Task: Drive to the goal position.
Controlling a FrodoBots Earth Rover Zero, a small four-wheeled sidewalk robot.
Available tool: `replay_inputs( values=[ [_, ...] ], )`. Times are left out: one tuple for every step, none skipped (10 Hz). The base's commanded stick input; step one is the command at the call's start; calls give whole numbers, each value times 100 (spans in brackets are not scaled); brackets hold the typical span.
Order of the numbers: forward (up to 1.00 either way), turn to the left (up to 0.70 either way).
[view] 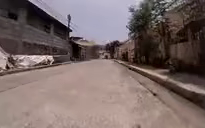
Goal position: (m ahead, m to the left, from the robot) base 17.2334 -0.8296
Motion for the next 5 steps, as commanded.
replay_inputs(
  values=[
    [100,0],
    [100,0],
    [100,0],
    [100,0],
    [100,0]
  ],
)
